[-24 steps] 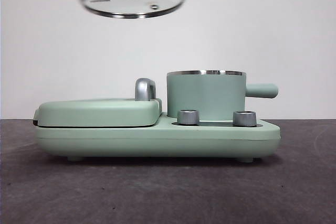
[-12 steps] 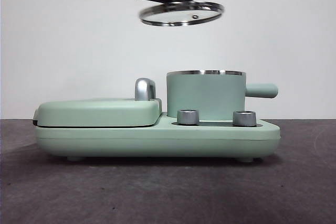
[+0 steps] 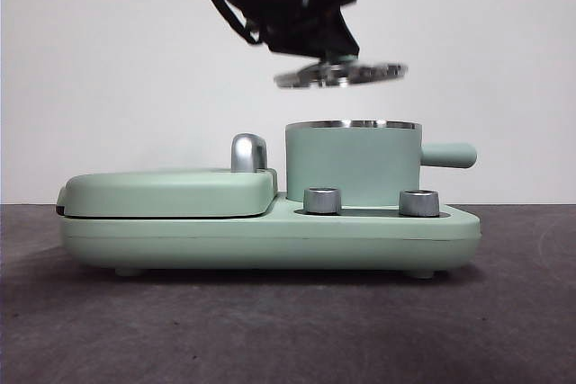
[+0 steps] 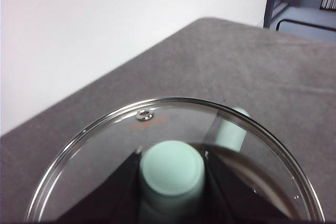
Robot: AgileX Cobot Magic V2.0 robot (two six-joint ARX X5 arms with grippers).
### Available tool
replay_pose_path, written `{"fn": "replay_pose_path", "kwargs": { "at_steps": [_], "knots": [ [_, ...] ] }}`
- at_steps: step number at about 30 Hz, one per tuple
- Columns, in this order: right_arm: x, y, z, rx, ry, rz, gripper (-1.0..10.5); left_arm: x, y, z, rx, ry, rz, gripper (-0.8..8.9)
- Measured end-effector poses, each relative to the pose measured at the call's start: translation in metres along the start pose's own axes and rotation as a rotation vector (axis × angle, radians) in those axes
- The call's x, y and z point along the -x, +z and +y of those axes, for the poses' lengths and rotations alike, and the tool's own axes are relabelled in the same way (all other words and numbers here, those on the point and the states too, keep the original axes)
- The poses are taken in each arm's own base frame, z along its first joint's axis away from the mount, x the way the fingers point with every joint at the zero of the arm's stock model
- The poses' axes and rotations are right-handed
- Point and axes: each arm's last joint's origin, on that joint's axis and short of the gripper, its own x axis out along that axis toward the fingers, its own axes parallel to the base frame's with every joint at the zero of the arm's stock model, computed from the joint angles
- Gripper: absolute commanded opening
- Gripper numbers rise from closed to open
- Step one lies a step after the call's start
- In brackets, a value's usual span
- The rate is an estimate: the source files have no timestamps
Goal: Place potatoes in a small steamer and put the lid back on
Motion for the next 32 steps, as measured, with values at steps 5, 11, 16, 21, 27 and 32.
{"fn": "replay_pose_path", "kwargs": {
  "at_steps": [5, 11, 16, 21, 27, 32],
  "knots": [
    [0.0, -0.002, -0.001, -0.001, -0.021, 0.022, 3.3, -0.012, -0.015, -0.001, 0.008, -0.007, 0.036, 0.14],
    [0.0, -0.002, -0.001, -0.001, -0.022, 0.024, 3.3, -0.019, -0.021, -0.004, 0.007, -0.019, 0.037, 0.14],
    [0.0, -0.002, -0.001, -0.001, -0.022, 0.024, 3.3, -0.02, -0.02, -0.007, 0.0, -0.028, 0.023, 0.14],
    [0.0, -0.003, -0.001, -0.001, -0.022, 0.027, 3.3, -0.021, -0.021, -0.008, -0.001, -0.033, 0.026, 0.14],
    [0.0, -0.003, -0.001, -0.001, -0.022, 0.036, 3.3, -0.025, -0.028, -0.008, 0.004, -0.037, 0.05, 0.14],
    [0.0, -0.003, -0.001, -0.001, -0.024, 0.036, 3.3, -0.025, -0.029, -0.009, -0.016, -0.043, 0.073, 0.14]
  ]
}}
